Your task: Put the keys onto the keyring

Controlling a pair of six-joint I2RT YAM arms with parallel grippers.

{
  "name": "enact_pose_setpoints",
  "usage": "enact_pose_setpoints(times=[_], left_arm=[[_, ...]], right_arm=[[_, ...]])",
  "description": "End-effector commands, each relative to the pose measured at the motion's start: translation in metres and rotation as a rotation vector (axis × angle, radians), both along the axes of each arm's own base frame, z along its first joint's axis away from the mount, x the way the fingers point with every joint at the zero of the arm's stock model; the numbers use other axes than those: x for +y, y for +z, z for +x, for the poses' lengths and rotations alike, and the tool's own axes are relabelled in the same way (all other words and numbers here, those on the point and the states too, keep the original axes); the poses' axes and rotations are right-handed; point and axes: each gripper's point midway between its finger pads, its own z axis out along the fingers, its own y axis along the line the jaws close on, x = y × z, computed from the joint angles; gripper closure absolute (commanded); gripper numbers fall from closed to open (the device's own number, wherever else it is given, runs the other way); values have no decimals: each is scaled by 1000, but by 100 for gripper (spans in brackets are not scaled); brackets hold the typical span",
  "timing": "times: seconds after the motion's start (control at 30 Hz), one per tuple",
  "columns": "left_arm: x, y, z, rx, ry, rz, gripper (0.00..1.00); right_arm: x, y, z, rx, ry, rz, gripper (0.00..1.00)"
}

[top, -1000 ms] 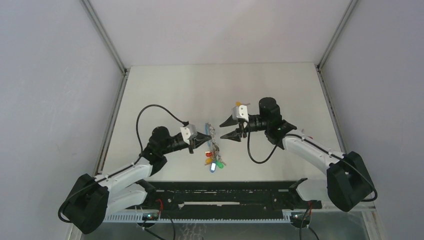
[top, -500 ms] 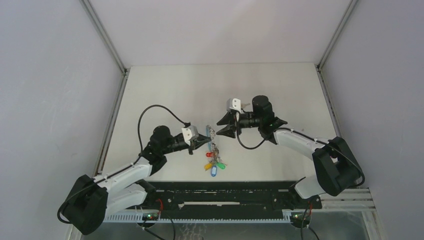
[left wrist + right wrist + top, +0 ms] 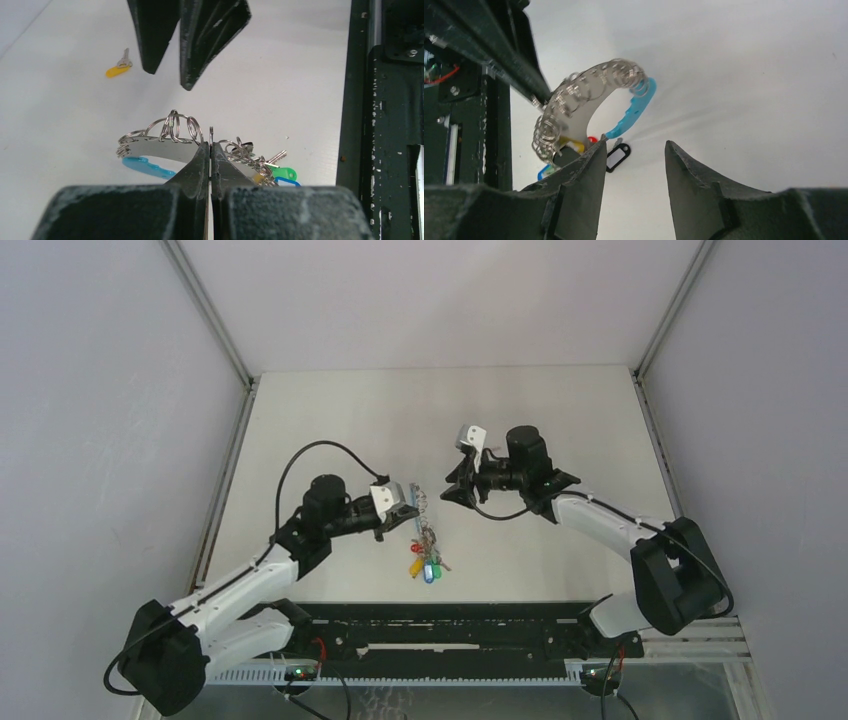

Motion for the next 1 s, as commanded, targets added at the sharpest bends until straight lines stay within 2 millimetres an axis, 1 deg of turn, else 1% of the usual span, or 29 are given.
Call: enact_pose_setpoints(times=[0.0, 0.07, 0.17, 0.3, 0.33, 0.53, 0.67, 0.97], left_arm=[[0, 41, 14, -82, 39, 38, 100], [1, 40, 14, -62, 49, 82, 100], [2, 43, 15, -53, 56, 123, 100], [2, 45, 19, -37, 73, 142, 100], [2, 45, 19, -35, 74, 145, 100], [0, 42, 19, -25, 68, 152, 100], [-3, 45, 17, -28, 50, 146, 100], [-8, 47, 9, -38, 0, 136, 100]], right_arm=[[3, 24, -23, -142, 140, 25, 54], [7, 29, -36, -206, 222, 43, 56], [14, 36, -50, -289, 320, 67, 59], [23, 44, -61, -351, 396, 106, 68], [26, 44, -63, -358, 408, 113, 69], [33, 42, -69, -367, 438, 119, 73], [37, 39, -70, -368, 455, 126, 76], [48, 31, -67, -335, 495, 115, 76]])
